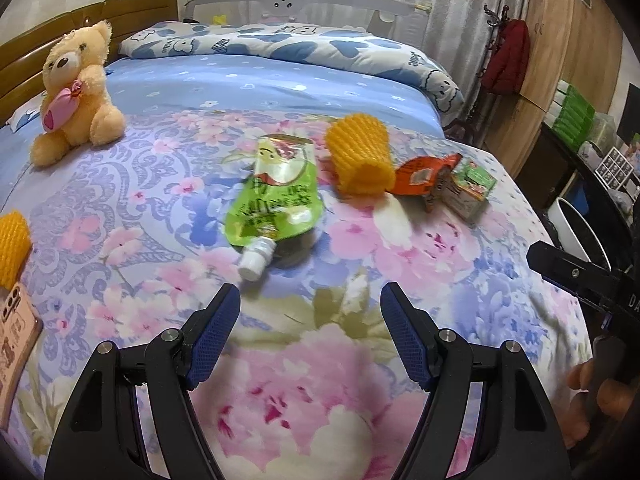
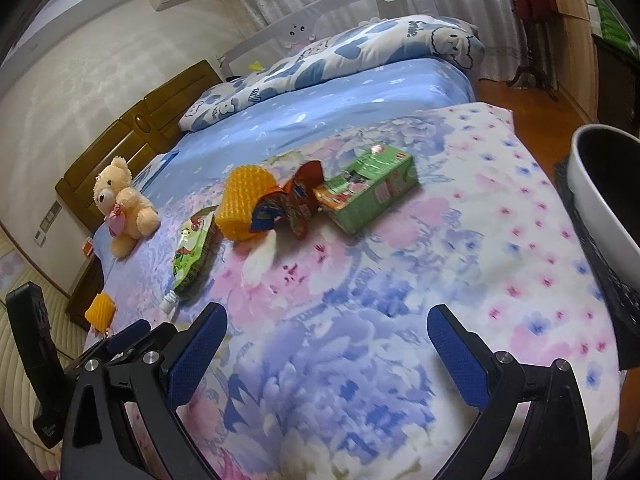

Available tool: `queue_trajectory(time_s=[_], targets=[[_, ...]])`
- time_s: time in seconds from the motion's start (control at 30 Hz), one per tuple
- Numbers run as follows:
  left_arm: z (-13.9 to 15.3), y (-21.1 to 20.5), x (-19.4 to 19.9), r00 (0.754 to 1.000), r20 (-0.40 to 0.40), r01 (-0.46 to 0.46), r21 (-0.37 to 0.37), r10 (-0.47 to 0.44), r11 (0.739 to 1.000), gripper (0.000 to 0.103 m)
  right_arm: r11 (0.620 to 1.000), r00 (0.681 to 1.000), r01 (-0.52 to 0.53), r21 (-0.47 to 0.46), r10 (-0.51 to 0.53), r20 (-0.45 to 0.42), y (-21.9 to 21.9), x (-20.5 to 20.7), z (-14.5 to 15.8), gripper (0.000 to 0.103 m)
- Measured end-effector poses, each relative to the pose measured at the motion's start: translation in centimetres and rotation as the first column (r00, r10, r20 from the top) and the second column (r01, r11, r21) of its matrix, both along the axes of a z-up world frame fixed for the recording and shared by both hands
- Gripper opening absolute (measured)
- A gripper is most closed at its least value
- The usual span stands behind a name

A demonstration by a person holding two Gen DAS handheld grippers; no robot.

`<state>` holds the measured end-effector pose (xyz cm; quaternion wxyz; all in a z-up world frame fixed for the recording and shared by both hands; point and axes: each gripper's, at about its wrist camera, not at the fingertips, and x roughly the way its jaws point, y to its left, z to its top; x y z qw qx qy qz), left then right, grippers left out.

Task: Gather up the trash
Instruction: 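Move both tools back over the remaining trash on the bed, then grasp the green juice pouch with the left tool while the right tool grasps the orange wrapper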

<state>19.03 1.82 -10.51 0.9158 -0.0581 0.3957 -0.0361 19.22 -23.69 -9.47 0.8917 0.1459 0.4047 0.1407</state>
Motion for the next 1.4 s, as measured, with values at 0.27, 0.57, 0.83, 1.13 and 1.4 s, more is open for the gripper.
queue_trajectory(time_s=[0.27,0.57,0.83,1.13,1.4], targets=[[0.1,1.7,2.3,0.999,-0.022,-0.024,-0.017,0.024,1.0,0.074,0.998,0.998,-0.046,0.042,0.048,-0.041,2.9,2.5,-0.8,0.081],[-0.5,2.9,5.9,0.998,-0.066,-0.01,-0.017,0.009,1.0,0.074,0.995,0.998,-0.049,0.091,0.053,-0.037,5.4,5.8,-0.5,0.068],[-1.0,3.1,7.8,0.997,-0.074,0.006,-0.045,-0.01,0.999,0.074,0.993,0.996,-0.014,0.118,0.024,-0.081,6.3,9.3,-1.6,0.035],[-1.1,2.4,7.9,0.997,-0.052,0.059,-0.046,-0.061,0.997,0.042,0.99,0.996,-0.051,0.131,0.059,-0.06,5.6,8.7,-1.7,0.001],[-0.2,2.3,4.6,0.997,-0.017,0.068,-0.059,-0.069,0.996,0.039,0.987,0.992,-0.122,0.106,0.125,-0.022,4.2,4.5,-0.3,0.0]])
